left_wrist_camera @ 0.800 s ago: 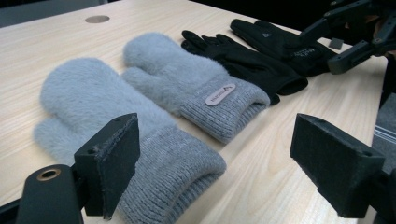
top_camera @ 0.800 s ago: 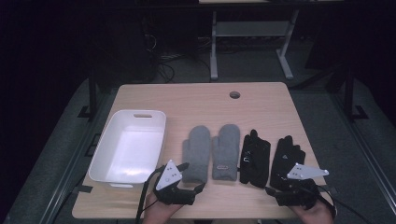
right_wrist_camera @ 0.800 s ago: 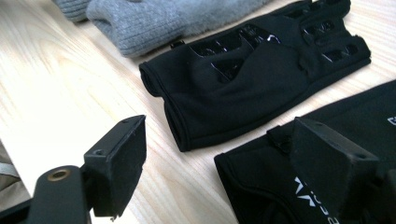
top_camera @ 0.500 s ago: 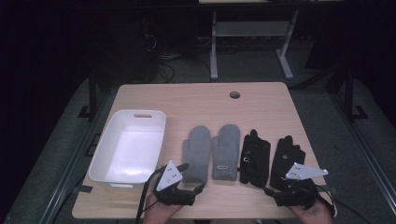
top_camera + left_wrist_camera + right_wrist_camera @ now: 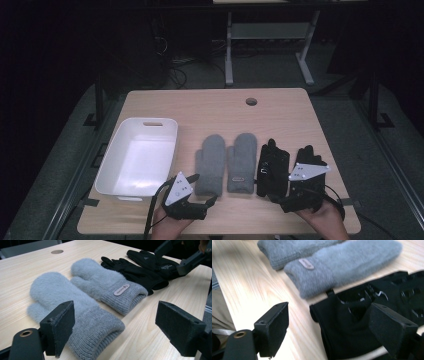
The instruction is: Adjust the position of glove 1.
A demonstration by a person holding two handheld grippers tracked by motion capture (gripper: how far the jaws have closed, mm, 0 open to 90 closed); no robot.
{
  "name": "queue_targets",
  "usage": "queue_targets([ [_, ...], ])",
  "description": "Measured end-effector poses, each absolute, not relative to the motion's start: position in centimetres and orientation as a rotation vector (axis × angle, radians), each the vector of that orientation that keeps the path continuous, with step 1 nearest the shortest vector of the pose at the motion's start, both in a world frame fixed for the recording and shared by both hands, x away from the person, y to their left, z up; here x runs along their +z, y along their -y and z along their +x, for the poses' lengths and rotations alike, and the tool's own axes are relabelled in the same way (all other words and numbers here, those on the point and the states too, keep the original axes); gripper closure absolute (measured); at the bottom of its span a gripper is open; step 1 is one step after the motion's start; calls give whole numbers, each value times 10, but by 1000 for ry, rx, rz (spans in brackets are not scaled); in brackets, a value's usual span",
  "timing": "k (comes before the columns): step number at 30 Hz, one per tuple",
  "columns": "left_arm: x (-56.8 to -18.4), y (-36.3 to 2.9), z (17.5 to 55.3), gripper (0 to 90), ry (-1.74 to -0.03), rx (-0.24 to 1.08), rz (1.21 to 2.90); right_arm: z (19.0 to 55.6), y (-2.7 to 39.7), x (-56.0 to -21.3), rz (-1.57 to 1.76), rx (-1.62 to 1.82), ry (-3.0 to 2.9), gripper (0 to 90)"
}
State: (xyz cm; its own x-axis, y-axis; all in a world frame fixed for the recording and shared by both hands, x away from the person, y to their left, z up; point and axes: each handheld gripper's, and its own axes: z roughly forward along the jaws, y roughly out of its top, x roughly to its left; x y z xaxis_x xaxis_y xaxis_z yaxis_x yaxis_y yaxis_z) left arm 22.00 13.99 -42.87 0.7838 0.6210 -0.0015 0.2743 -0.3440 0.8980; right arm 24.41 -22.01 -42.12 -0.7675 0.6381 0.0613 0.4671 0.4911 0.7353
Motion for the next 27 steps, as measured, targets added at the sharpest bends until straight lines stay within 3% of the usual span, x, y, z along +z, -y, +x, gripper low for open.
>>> queue_targets([
  [27, -429, -140, 221, 158, -678, 426, 1938, 302, 175, -389, 841, 1044, -2672, 170],
])
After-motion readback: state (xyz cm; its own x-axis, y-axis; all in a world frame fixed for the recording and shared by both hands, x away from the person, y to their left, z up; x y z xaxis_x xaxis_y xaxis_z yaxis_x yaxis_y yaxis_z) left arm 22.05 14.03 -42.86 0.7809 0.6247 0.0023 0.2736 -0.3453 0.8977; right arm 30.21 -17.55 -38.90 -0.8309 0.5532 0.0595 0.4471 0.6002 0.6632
